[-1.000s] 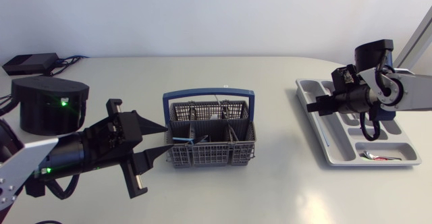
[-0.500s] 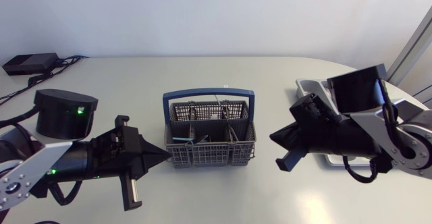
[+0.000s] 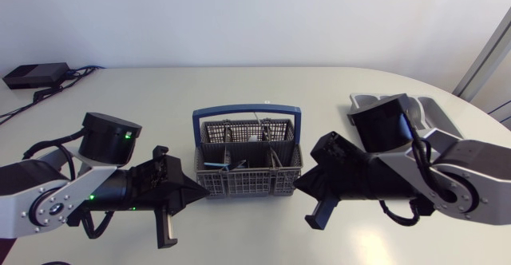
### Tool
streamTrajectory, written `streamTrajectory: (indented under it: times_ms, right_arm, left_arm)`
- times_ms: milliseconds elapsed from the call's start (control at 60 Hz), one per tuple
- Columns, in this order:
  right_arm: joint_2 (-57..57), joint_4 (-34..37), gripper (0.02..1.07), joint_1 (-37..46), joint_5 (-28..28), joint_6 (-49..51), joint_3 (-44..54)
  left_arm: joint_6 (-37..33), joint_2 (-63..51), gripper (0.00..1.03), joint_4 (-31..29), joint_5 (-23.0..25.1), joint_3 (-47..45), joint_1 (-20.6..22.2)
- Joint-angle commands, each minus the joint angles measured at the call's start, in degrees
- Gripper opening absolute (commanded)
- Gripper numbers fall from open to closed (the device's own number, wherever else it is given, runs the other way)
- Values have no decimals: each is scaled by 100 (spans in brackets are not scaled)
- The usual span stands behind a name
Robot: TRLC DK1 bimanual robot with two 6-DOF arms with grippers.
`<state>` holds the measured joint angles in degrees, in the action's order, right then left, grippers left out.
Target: Sort the cutlery from the basket into the organizer compartments.
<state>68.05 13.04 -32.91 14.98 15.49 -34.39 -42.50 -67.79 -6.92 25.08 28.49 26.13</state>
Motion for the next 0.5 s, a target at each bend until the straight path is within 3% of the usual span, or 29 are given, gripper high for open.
streamTrajectory:
  times_ms: [0, 483]
  right_arm:
    - [209, -100, 8, 39, -4, 69, -41]
    - [1000, -311, 8, 293, -57, 227, -665]
  left_arm:
    - [-162, -235, 3, 164, 50, 69, -73]
    - [-434, -1158, 3, 560, 50, 631, -486]
